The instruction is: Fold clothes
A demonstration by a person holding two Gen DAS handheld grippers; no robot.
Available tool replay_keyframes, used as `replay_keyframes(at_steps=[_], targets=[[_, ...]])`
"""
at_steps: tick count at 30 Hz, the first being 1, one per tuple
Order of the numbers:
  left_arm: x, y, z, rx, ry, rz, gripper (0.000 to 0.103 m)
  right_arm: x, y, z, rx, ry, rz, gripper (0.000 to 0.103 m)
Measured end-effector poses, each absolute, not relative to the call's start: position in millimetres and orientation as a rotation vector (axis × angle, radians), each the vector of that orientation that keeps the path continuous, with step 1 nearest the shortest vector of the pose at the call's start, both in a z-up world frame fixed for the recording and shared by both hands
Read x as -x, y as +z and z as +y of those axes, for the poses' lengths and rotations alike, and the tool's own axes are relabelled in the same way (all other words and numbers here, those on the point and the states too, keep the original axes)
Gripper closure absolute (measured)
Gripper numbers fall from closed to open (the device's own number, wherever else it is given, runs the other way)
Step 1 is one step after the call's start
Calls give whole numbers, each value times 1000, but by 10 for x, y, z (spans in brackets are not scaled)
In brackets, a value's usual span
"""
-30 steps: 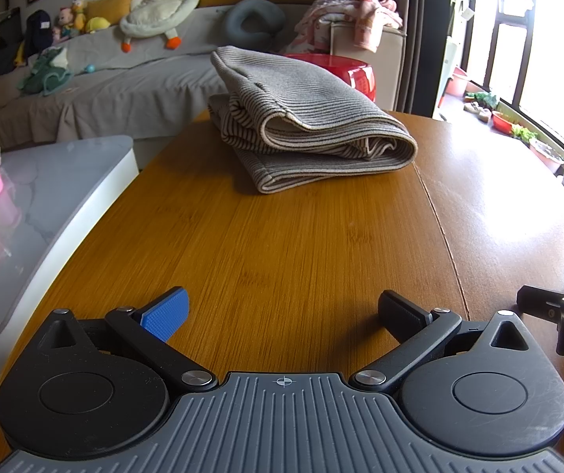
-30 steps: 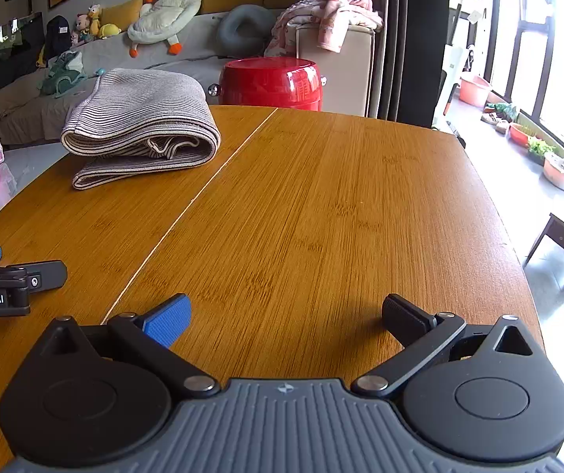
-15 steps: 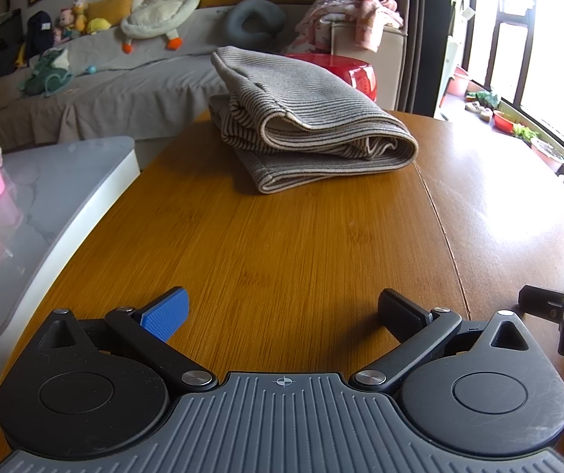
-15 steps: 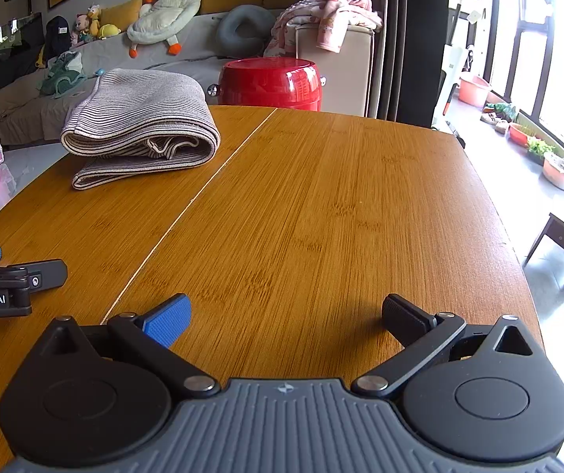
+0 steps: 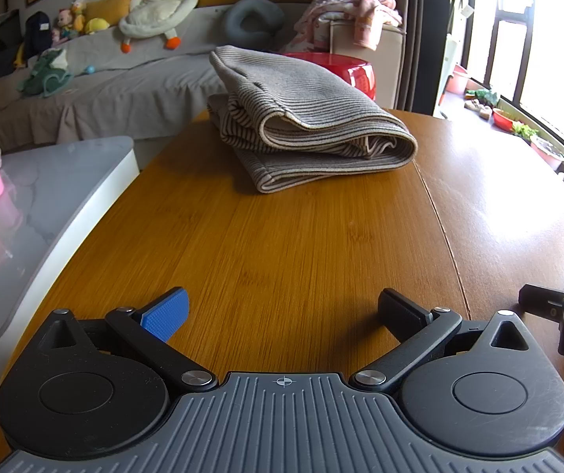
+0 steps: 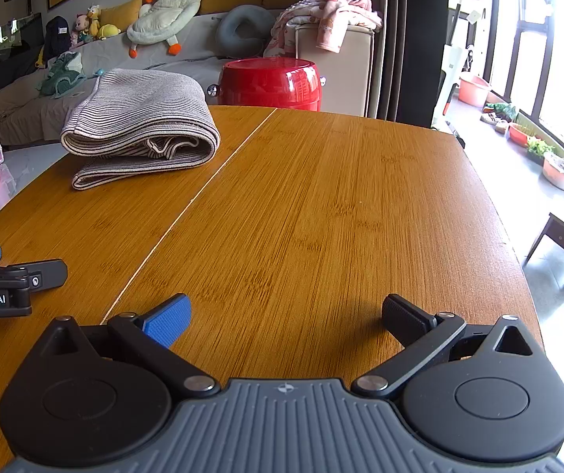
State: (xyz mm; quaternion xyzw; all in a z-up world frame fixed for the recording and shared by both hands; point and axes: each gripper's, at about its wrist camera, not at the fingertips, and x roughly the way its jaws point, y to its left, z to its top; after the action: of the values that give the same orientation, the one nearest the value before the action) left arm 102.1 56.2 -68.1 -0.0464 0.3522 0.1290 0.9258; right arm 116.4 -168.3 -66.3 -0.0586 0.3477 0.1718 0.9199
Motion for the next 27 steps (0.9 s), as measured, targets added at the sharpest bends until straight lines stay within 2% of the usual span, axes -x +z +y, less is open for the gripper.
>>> replay_keyframes(at_steps=[27], targets=[[-1037,-689,571,94,264,721,0,-1140,-656,-1685,118,352,714,0]])
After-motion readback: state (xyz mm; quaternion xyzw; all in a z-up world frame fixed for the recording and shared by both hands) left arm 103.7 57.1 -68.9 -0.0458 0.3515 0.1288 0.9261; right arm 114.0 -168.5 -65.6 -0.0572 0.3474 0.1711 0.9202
